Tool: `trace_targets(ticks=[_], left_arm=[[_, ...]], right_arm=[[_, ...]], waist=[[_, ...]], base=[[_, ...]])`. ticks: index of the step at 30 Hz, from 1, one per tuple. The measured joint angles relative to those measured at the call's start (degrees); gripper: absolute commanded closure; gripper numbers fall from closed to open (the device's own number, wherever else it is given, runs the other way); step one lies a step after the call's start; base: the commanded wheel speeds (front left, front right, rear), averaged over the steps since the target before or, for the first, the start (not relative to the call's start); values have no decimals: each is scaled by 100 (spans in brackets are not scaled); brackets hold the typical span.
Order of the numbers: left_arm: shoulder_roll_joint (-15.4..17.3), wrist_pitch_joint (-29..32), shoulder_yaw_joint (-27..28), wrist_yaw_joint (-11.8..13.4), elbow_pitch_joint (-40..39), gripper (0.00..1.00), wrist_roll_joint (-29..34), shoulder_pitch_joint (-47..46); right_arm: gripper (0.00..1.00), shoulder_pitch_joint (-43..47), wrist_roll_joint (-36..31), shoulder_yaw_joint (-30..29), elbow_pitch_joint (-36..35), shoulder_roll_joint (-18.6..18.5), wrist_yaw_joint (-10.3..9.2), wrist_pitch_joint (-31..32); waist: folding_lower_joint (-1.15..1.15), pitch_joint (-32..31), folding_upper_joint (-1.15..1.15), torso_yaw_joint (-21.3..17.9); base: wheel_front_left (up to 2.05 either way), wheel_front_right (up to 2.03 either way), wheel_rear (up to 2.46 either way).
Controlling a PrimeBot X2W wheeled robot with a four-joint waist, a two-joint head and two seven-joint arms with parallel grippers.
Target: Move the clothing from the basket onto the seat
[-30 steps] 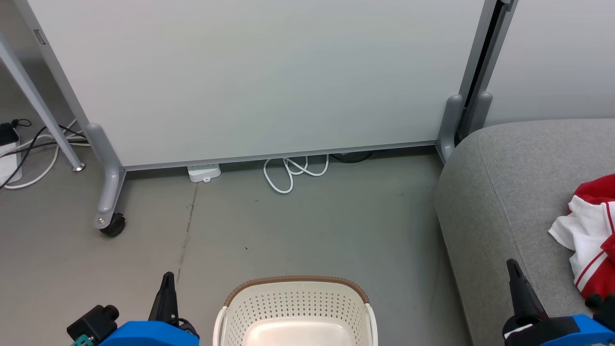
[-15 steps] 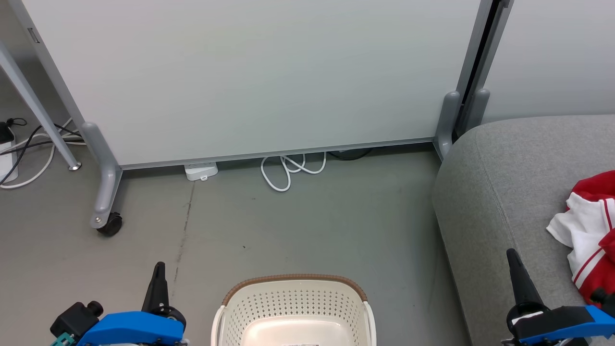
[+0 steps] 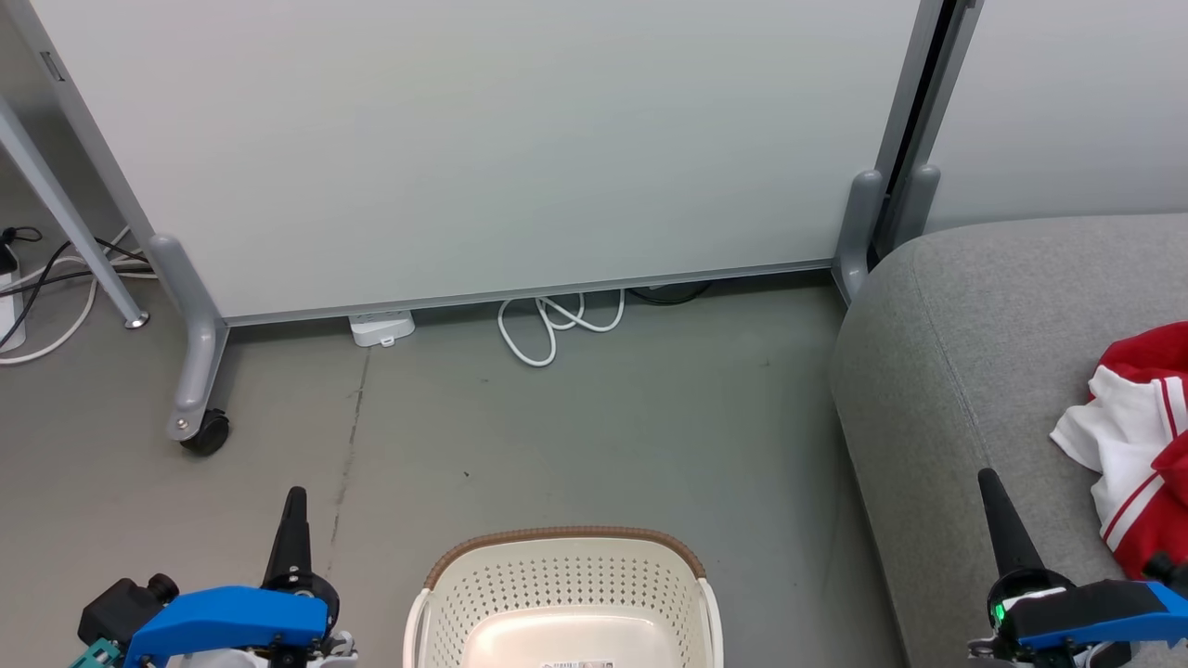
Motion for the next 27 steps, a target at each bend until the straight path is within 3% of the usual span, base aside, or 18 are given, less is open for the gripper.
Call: trace_targets(ticks=[27], left_arm=[[-1, 376, 266, -35, -285, 100, -1438, -121]], right_arm=[[100, -249, 1458, -8, 92, -3, -4, 221]], waist=[[0, 75, 0, -81]], base=[[0, 0, 0]])
